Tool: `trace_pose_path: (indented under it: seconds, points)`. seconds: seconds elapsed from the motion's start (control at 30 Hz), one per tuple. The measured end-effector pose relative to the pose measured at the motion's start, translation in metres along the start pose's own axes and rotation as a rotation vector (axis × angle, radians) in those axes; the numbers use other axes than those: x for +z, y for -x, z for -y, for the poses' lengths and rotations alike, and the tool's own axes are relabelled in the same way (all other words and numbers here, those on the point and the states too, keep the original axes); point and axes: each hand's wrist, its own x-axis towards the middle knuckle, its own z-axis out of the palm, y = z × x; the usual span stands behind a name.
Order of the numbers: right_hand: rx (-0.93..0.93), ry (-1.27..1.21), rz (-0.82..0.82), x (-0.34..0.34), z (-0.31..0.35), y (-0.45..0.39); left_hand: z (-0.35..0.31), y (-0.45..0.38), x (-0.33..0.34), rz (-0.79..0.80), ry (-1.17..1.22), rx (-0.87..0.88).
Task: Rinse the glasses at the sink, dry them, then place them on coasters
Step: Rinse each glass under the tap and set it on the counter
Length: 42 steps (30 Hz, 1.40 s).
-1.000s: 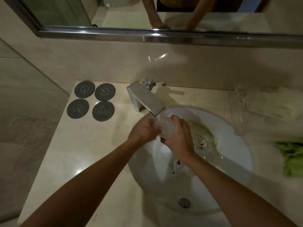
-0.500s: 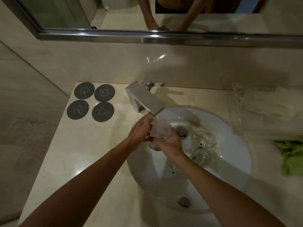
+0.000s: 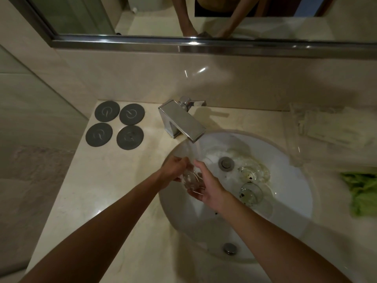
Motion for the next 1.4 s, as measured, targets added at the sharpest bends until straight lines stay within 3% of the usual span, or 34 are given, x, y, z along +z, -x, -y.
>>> trace_pose_path:
  seconds: [0.23,0.43,0.63,0.8,1.03,1.4]
  points:
    - [-0.36,0.557,-0.276,0.004,-0.008,-0.017,-0.008,0.006,0.002,-0.006,0.069,-0.069]
    - [-0.599,0.751,-0.382,0.002,-0.008,-0.013,-0.014,0.01,0.005,0.067,-0.004,-0.038]
    - [-0.724,0.922,-0.403,-0.002,-0.013,-0.016,-0.017,-0.006,0.002,-0.113,-0.379,0.1]
    - [-0.772,0.914,-0.387,0.0,-0.009,-0.017,-0.019,-0.008,0.003,-0.163,-0.367,0.121]
    - [-0.702,0.71,-0.182,0.001,0.001,-0.012,-0.023,-0.006,0.002,-0.298,-0.362,0.237]
    - [-0.7,0.557,-0.227,-0.005,0.005,-0.019,-0.028,-0.003,0.008,-0.275,-0.365,0.276]
